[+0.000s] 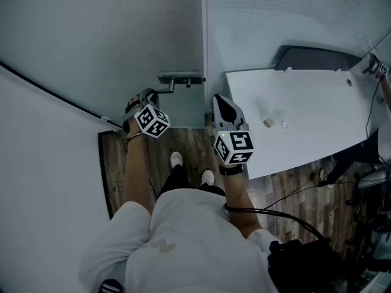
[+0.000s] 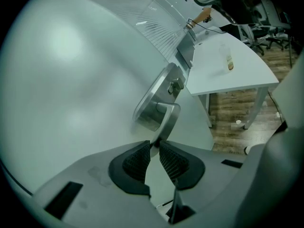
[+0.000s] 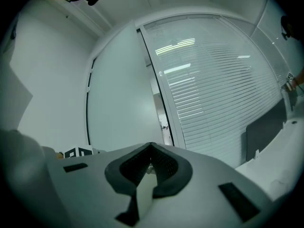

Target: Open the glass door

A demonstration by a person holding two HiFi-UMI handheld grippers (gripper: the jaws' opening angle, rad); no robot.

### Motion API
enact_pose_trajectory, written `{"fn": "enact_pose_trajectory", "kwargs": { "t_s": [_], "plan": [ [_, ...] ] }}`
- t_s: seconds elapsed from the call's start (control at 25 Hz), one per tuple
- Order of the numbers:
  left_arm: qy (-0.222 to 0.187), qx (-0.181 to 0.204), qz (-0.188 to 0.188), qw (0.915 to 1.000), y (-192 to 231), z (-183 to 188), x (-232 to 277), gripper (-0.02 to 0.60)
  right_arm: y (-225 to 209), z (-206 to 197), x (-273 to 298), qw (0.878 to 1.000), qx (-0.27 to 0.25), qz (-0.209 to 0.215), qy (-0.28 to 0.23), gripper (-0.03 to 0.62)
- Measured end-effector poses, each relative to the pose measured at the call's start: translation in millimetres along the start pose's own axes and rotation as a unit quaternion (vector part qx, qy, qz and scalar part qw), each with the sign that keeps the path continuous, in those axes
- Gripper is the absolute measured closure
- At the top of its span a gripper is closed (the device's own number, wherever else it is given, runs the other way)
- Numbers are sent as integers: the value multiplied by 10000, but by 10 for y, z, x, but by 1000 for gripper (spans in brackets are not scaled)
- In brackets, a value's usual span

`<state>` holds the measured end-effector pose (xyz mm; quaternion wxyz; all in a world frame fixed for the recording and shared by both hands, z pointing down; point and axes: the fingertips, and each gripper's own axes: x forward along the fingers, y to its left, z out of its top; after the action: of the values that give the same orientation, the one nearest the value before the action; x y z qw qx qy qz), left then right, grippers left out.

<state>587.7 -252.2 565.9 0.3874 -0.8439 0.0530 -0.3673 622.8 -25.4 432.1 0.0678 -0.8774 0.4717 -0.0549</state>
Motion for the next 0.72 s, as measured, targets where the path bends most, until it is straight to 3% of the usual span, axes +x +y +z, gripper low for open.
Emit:
{"fn": "enact_pose_trajectory", "kwargs": {
  "t_s": [0.48,0.6,0.72],
  "plan": [
    [-14,281,-102,9996,-148,33,-124,522,-22,51,30,9999,31,-157,37,594],
    [-178,351,-72,9992,-268,-144,-364,523,232,28,-204,9987,-131,-477,-77,594],
    [-280,469,-144,9984,-335,-350,-521,525,613,-91,-316,9987,-184,-471,-17,594]
  ]
}}
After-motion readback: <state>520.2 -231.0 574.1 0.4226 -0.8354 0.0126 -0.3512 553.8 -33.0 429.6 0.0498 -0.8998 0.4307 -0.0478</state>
